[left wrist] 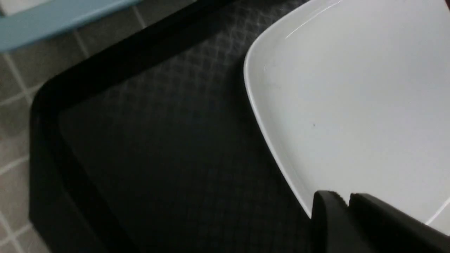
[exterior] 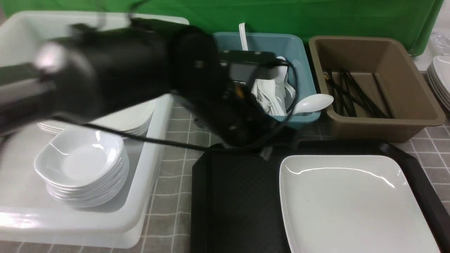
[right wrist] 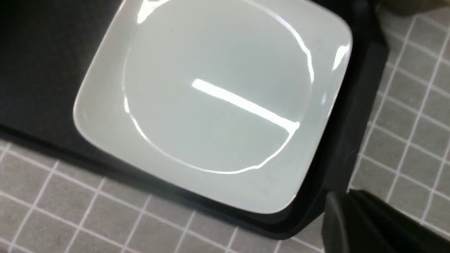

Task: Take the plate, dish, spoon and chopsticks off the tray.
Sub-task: Use the left arm to grab a plate from the dinner plate

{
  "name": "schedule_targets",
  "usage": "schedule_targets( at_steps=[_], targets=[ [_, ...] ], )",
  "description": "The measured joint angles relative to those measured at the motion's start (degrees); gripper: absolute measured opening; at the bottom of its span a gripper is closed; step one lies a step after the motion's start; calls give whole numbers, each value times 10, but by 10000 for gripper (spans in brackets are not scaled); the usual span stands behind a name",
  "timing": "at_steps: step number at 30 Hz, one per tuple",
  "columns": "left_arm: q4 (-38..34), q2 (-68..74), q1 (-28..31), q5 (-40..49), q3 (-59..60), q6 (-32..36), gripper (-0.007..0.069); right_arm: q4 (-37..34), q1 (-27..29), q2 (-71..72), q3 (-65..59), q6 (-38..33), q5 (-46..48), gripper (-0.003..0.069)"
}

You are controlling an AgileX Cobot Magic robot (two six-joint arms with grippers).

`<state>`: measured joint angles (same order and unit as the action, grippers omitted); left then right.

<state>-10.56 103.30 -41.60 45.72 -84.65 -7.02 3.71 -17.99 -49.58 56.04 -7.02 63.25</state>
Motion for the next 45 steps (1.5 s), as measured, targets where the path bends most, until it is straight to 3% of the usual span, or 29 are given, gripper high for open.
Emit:
schedule_targets(
  at_steps=[2,5,11,20,26,33,40,45],
  targets=[
    [8,18,-2,1,-16,0,141,-3,0,4,-5,0,-2,24],
    [22,94,-5,3,-76,2,275,-7,0,13,-11,0,-13,24],
    [27,183,-5,-3,-138,7,451,-8,0,17,-12,0,-31,24],
    [27,246,-5,-50,-148,7,486,-66,1,17,-14,-13,-45,24],
    [-27,257,-4,-64,-149,8,444,-91,1,17,-14,-28,-66,24],
    [-76,262,-1,-71,-151,1,192,-95,1,17,-14,-30,-79,24],
    [-82,246,-1,-42,-151,3,183,-95,1,16,-14,-30,-85,24],
    [-75,189,-3,-3,-151,7,93,-97,1,16,-14,-30,-91,24]
  ],
)
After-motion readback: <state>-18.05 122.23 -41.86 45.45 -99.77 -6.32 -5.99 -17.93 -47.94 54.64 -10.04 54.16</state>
